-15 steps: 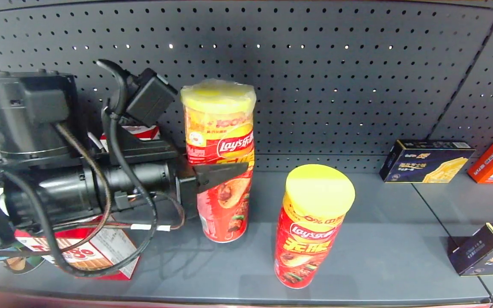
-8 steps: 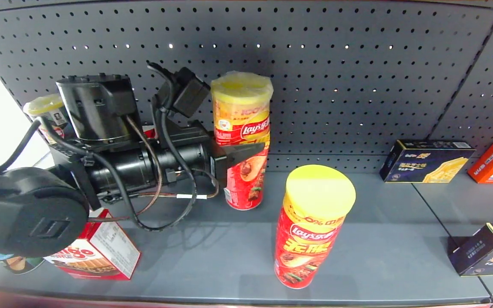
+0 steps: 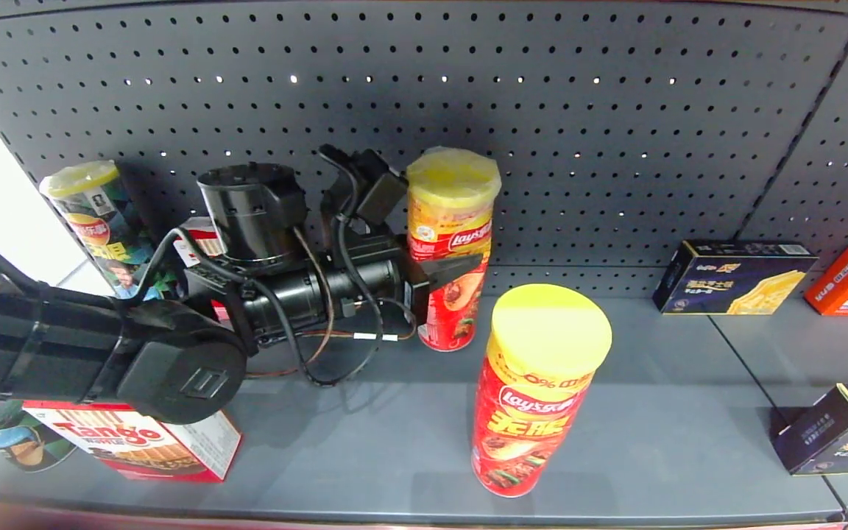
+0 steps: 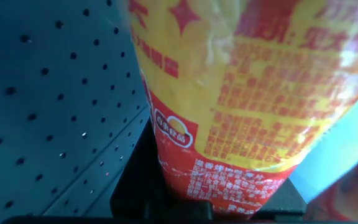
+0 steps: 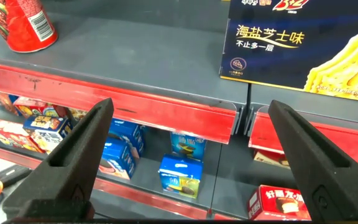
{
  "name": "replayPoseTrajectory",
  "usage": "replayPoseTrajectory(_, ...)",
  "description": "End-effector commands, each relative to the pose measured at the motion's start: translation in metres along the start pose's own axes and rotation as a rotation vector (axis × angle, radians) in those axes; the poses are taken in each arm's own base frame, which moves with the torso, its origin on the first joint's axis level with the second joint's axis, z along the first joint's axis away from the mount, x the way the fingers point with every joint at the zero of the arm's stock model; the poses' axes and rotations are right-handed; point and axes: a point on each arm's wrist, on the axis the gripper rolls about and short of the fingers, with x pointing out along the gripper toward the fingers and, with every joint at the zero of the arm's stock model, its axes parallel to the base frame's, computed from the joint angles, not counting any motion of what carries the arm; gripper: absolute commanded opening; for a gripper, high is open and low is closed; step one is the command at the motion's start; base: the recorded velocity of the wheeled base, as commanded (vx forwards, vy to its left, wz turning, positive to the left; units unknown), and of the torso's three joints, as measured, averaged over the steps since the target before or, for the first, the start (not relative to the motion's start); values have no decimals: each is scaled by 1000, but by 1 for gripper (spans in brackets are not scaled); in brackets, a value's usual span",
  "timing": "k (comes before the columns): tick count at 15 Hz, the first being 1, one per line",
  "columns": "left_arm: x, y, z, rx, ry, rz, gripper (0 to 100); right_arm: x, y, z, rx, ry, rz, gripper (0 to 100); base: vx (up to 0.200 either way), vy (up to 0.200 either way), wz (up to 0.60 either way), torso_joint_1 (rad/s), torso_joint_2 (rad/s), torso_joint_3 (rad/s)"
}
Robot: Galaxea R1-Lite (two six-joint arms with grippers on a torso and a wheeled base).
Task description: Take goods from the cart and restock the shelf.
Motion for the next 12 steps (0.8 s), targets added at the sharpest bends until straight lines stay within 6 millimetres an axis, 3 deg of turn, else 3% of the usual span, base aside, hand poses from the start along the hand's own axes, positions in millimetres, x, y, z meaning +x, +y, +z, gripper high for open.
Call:
replayPoseTrajectory(1,11,4,-9,-8,11,-5,0,0,0,0,0,2,1,100,0,0,0,0,0,0)
replayPoseTrajectory(12,33,14,-23,-9,12,-5,0,0,0,0,0,2,1,100,0,0,0,0,0,0)
